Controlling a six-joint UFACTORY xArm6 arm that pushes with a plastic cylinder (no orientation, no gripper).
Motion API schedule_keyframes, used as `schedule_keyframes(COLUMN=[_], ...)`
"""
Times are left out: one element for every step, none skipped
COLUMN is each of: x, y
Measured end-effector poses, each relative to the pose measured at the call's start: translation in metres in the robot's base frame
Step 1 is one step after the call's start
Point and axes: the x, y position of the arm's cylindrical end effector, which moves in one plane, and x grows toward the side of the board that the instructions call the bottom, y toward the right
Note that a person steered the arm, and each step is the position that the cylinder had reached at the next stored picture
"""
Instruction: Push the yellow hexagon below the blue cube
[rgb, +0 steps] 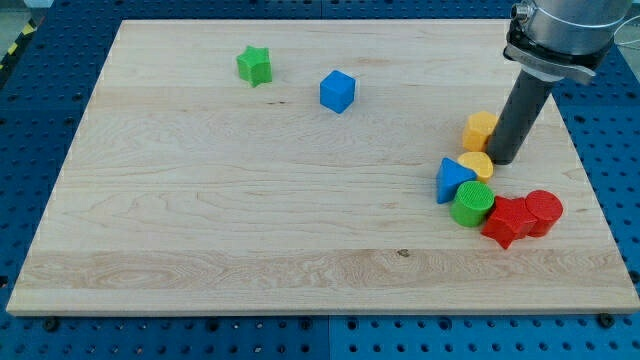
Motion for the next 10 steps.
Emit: schedule_keyframes(x=[0.01, 0.0, -0.021, -0.015, -0.024, -0.034, -0.038, -0.038, -0.048, -0.058], y=[0.034, 0.059, 0.054, 0.003, -0.026, -0.025, -0.051, -0.063, -0.054, -0.054])
